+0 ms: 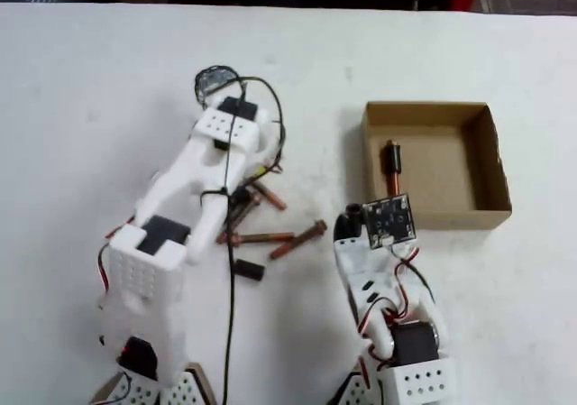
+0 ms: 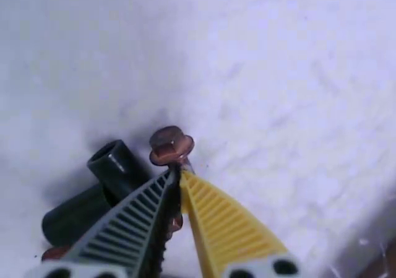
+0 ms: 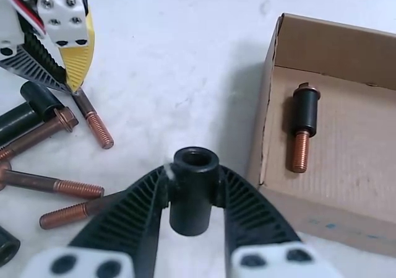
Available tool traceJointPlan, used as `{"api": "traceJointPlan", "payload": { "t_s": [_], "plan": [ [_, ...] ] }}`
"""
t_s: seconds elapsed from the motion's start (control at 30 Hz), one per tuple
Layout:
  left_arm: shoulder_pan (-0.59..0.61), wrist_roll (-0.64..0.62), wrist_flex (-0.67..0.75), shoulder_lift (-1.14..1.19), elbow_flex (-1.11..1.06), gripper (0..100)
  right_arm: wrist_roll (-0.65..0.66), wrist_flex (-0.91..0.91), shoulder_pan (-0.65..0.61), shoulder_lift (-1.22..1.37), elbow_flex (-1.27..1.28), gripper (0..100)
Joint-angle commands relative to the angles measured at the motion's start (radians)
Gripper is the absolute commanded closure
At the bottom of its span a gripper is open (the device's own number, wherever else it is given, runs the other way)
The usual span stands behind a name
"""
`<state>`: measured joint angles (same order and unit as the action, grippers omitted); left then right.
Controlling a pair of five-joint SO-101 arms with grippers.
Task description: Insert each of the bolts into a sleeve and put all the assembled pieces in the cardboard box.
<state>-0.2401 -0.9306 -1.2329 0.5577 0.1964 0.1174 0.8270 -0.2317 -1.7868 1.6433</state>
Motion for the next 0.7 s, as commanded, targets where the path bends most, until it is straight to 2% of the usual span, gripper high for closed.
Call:
{"api": "traceJointPlan", "payload": {
  "t_s": [0.0,0.13,0.23,0.43,0.67],
  "plan": [
    [-0.013,-0.006,-0.064,-0.077,0.08,97,-0.009,0.002,0.001,-0.013,-0.008,97.4],
    [-0.013,-0.009,-0.183,-0.07,0.198,97,-0.009,0.001,0.001,-0.013,-0.008,97.4],
    [-0.013,-0.009,-0.201,-0.064,0.222,97,-0.009,0.001,0.001,-0.013,-0.008,97.4],
    [-0.012,-0.009,-0.153,-0.064,0.18,97,0.057,0.002,0.001,-0.013,-0.008,97.4],
    [-0.012,-0.003,-0.08,-0.065,0.117,97,0.06,0.002,0.001,-0.013,-0.008,97.4]
  ]
}}
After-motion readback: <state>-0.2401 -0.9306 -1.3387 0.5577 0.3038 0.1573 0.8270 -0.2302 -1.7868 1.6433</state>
